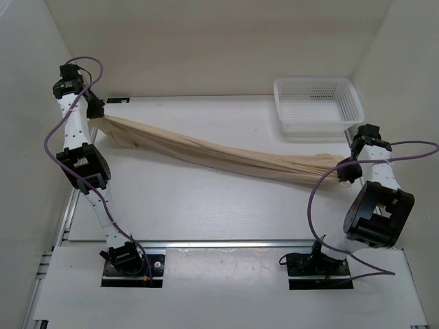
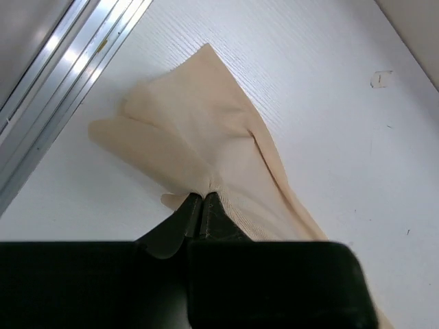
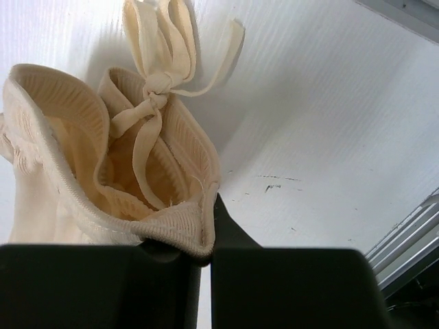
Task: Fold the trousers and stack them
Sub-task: Fold the trousers
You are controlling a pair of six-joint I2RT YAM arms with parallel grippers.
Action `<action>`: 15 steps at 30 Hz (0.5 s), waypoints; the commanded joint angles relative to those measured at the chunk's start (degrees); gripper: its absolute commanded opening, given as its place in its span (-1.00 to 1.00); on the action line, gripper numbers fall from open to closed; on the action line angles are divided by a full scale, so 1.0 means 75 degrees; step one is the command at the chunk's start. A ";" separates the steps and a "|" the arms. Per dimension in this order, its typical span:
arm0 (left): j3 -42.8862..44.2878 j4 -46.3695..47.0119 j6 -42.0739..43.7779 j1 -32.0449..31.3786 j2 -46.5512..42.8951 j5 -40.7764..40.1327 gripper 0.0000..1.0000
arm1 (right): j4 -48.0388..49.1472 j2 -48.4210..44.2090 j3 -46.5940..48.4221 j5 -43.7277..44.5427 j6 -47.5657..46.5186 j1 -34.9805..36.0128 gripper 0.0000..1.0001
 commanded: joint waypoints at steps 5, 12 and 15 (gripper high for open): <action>-0.1900 -0.0181 0.0167 0.0132 -0.1587 -0.1131 -0.78 | -0.0105 -0.1178 -0.0804 0.0551 0.0168 -0.0245 -1.00; -0.3262 -0.0169 0.0084 0.0132 -0.2374 -0.0969 0.72 | -0.0421 -0.2035 -0.1005 0.0949 -0.0043 -0.0645 0.24; -0.3076 -0.0169 0.0084 0.0132 -0.2468 -0.0887 0.87 | -0.0516 -0.1965 -0.0537 0.0634 0.0039 -0.0645 0.47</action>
